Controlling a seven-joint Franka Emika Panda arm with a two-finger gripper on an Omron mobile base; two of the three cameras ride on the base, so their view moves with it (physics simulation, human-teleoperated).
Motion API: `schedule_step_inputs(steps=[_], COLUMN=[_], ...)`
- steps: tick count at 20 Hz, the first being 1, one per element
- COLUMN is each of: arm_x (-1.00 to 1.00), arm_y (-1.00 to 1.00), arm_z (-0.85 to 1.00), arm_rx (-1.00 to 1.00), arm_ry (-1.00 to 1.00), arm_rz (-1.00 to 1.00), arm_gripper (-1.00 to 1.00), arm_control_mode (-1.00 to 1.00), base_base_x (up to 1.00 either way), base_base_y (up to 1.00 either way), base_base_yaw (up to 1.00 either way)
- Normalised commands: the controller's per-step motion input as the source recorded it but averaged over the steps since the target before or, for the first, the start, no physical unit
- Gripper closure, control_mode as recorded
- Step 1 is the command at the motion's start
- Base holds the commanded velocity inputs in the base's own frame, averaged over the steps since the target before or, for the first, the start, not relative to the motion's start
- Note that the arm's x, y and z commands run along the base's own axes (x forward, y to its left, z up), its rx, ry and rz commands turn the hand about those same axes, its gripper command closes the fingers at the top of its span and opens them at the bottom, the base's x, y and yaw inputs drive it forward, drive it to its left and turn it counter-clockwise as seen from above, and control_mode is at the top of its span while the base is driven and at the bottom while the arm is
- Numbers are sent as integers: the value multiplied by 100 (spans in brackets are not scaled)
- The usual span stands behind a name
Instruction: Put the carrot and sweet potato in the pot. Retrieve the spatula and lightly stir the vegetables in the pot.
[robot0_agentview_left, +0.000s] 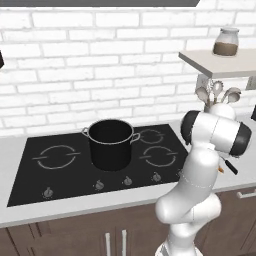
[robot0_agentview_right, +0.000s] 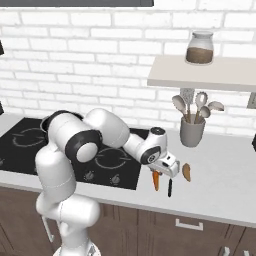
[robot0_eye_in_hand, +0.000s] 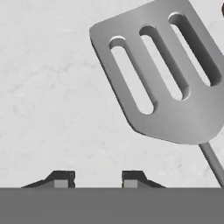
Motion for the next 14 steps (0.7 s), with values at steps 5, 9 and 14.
schedule_step_inputs(steps=[5,9,14], arm_x=[-28,-30,-54], arm_y=[0,0,32], arm_z=[14,49,99], arm_rx=[0,0,0], arm_ry=[-1,-7,-16], arm_rz=[0,2,8], arm_gripper=[100,100,100], arm_control_mode=[-100,-100,-100], base_base_x=[0,0,0], base_base_y=[0,0,0], base_base_yaw=[0,0,0])
